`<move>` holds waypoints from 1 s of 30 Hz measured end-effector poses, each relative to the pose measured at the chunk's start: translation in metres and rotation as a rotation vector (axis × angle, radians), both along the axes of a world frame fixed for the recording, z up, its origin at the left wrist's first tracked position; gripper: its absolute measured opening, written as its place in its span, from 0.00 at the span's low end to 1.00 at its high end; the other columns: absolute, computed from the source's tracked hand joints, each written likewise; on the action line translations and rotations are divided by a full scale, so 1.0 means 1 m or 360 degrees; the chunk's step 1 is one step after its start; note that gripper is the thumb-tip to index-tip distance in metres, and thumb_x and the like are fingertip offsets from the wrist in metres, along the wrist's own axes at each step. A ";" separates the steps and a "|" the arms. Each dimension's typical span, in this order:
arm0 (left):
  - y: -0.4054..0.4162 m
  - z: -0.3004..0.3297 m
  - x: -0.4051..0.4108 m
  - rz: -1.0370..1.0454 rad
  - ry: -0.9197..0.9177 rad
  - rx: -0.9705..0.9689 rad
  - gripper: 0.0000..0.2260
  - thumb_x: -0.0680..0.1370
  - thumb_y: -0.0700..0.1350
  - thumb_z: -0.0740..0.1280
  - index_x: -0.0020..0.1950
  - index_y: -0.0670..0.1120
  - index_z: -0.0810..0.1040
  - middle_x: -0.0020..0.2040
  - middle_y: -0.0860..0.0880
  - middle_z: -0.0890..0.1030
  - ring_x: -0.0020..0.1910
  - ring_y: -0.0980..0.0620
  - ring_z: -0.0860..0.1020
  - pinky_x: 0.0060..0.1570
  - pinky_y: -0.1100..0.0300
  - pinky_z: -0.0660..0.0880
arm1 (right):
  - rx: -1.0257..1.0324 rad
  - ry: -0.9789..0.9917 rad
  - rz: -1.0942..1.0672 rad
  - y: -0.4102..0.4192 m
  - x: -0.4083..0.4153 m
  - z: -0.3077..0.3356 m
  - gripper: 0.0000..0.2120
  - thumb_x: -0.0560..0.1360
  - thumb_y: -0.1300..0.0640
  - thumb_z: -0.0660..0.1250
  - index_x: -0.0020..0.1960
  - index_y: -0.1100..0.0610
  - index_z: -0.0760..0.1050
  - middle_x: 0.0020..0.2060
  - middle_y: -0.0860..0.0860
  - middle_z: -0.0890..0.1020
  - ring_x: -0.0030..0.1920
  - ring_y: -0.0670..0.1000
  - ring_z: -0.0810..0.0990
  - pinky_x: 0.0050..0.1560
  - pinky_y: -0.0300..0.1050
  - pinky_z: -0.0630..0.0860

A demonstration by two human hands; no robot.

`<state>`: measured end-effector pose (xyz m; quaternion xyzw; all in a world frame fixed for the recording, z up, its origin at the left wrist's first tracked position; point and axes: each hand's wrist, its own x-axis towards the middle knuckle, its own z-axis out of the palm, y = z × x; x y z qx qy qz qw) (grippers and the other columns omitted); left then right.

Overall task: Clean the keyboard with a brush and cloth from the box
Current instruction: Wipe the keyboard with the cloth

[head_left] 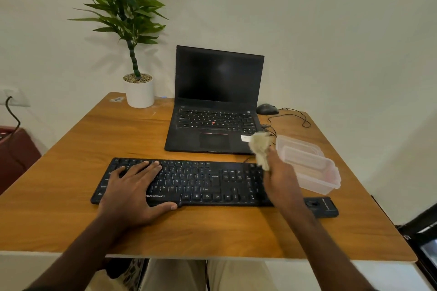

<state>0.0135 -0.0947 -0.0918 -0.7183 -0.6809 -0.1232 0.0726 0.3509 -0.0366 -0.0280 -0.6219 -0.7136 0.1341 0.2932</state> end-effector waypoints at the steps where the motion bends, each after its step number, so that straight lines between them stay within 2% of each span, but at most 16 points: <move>1: 0.000 0.000 0.000 0.0001 -0.0004 0.0005 0.50 0.66 0.83 0.52 0.75 0.49 0.71 0.73 0.50 0.73 0.73 0.48 0.69 0.70 0.39 0.63 | -0.0124 -0.0305 0.0087 -0.001 -0.002 -0.007 0.23 0.83 0.58 0.60 0.77 0.53 0.63 0.65 0.55 0.78 0.62 0.52 0.79 0.61 0.50 0.79; 2: 0.000 0.000 0.000 0.0000 -0.0007 0.0012 0.50 0.66 0.83 0.52 0.74 0.49 0.71 0.73 0.50 0.73 0.73 0.49 0.69 0.70 0.39 0.63 | -0.0233 -0.0547 0.0126 -0.005 -0.004 -0.015 0.26 0.83 0.58 0.60 0.79 0.52 0.59 0.73 0.56 0.72 0.70 0.54 0.74 0.69 0.52 0.74; 3: -0.001 0.000 0.000 0.0002 -0.0008 0.0018 0.50 0.66 0.83 0.51 0.74 0.49 0.71 0.73 0.50 0.73 0.73 0.49 0.69 0.70 0.39 0.63 | -0.0293 -0.0678 0.0105 -0.009 -0.005 -0.020 0.28 0.83 0.58 0.60 0.81 0.52 0.55 0.78 0.55 0.66 0.74 0.55 0.69 0.73 0.53 0.69; 5: -0.001 0.000 0.001 0.0009 -0.0021 0.0022 0.50 0.65 0.83 0.51 0.75 0.50 0.71 0.73 0.51 0.73 0.73 0.49 0.68 0.71 0.40 0.62 | -0.0302 -0.0582 -0.0028 -0.015 -0.004 -0.027 0.29 0.83 0.57 0.60 0.81 0.52 0.54 0.80 0.53 0.62 0.75 0.55 0.68 0.73 0.53 0.68; 9: -0.002 0.001 0.002 0.0003 -0.0023 0.0004 0.51 0.65 0.84 0.50 0.75 0.49 0.70 0.74 0.51 0.72 0.74 0.49 0.68 0.71 0.39 0.61 | -0.0259 -0.0310 -0.0148 -0.030 -0.011 -0.039 0.27 0.83 0.55 0.60 0.81 0.53 0.58 0.72 0.54 0.74 0.65 0.53 0.77 0.64 0.53 0.78; 11: -0.002 0.002 0.002 0.0002 -0.0015 -0.0007 0.51 0.65 0.84 0.49 0.75 0.49 0.70 0.74 0.51 0.71 0.74 0.50 0.67 0.71 0.40 0.60 | -0.0239 -0.0133 -0.0072 -0.036 -0.020 -0.036 0.22 0.84 0.54 0.59 0.78 0.53 0.65 0.64 0.53 0.80 0.57 0.48 0.78 0.52 0.42 0.79; 12: -0.002 0.002 0.002 0.0003 -0.0016 -0.0016 0.51 0.65 0.84 0.49 0.76 0.49 0.69 0.75 0.51 0.71 0.74 0.50 0.67 0.72 0.40 0.60 | -0.0246 0.0011 -0.0031 -0.037 -0.026 -0.032 0.19 0.84 0.54 0.60 0.74 0.54 0.70 0.60 0.51 0.82 0.52 0.44 0.78 0.45 0.34 0.75; 13: -0.002 0.002 0.003 0.0002 -0.0019 -0.0022 0.51 0.66 0.84 0.49 0.76 0.49 0.69 0.75 0.51 0.70 0.75 0.50 0.66 0.72 0.40 0.60 | -0.0292 0.0186 0.0010 -0.039 -0.034 -0.028 0.16 0.84 0.55 0.60 0.71 0.54 0.73 0.58 0.49 0.82 0.50 0.41 0.76 0.43 0.32 0.72; 15: -0.004 0.001 0.003 -0.0003 -0.0036 -0.0017 0.51 0.66 0.83 0.49 0.76 0.49 0.69 0.75 0.51 0.70 0.75 0.50 0.66 0.73 0.40 0.58 | -0.0407 0.0575 0.0060 -0.043 -0.052 -0.021 0.15 0.84 0.53 0.60 0.69 0.52 0.74 0.54 0.42 0.80 0.50 0.37 0.75 0.48 0.32 0.72; 17: -0.005 0.001 0.004 -0.0003 -0.0056 -0.0033 0.51 0.67 0.83 0.49 0.77 0.49 0.67 0.76 0.51 0.68 0.76 0.51 0.63 0.74 0.41 0.56 | -0.0439 0.0815 0.0084 -0.049 -0.069 -0.019 0.15 0.84 0.51 0.60 0.69 0.49 0.74 0.54 0.39 0.79 0.54 0.36 0.76 0.56 0.38 0.74; 19: -0.006 0.002 0.003 -0.0026 -0.0077 -0.0080 0.52 0.66 0.83 0.48 0.79 0.51 0.62 0.79 0.53 0.63 0.78 0.53 0.58 0.76 0.41 0.50 | -0.0380 0.0832 0.0100 -0.053 -0.076 -0.025 0.15 0.84 0.51 0.60 0.69 0.48 0.74 0.55 0.38 0.80 0.55 0.36 0.77 0.57 0.37 0.76; 22: -0.011 0.007 -0.008 -0.0113 -0.0176 -0.0098 0.53 0.65 0.84 0.49 0.81 0.52 0.57 0.80 0.54 0.59 0.79 0.56 0.54 0.76 0.38 0.44 | -0.0361 0.0782 0.0109 -0.054 -0.075 -0.030 0.16 0.84 0.51 0.60 0.70 0.49 0.74 0.55 0.39 0.80 0.53 0.33 0.77 0.48 0.31 0.74; 24: -0.016 0.010 -0.024 -0.0117 -0.0165 -0.0046 0.52 0.65 0.84 0.52 0.80 0.52 0.58 0.80 0.54 0.59 0.79 0.55 0.54 0.75 0.35 0.44 | -0.0381 0.0782 0.0097 -0.053 -0.073 -0.030 0.16 0.84 0.52 0.60 0.70 0.50 0.73 0.55 0.41 0.79 0.51 0.34 0.77 0.44 0.30 0.73; 26: -0.022 0.008 -0.048 -0.0052 -0.0166 -0.0061 0.53 0.64 0.84 0.55 0.80 0.53 0.58 0.80 0.54 0.58 0.79 0.53 0.54 0.75 0.35 0.45 | -0.0388 0.0805 0.0080 -0.052 -0.070 -0.028 0.16 0.84 0.53 0.59 0.71 0.52 0.72 0.51 0.38 0.77 0.50 0.35 0.76 0.41 0.29 0.72; 28: -0.030 0.005 -0.074 0.0041 -0.0236 -0.0162 0.55 0.61 0.85 0.55 0.81 0.55 0.54 0.81 0.55 0.53 0.79 0.54 0.51 0.75 0.38 0.47 | -0.0373 0.0849 0.0040 -0.049 -0.067 -0.028 0.17 0.84 0.54 0.59 0.71 0.54 0.73 0.49 0.37 0.76 0.49 0.36 0.75 0.41 0.30 0.70; 30: -0.034 0.002 -0.095 0.0100 -0.0336 -0.0296 0.58 0.59 0.85 0.55 0.81 0.57 0.49 0.82 0.56 0.50 0.79 0.55 0.50 0.76 0.41 0.47 | -0.0330 0.0931 -0.0038 -0.044 -0.067 -0.027 0.17 0.84 0.54 0.59 0.72 0.54 0.73 0.51 0.40 0.78 0.50 0.36 0.75 0.44 0.33 0.70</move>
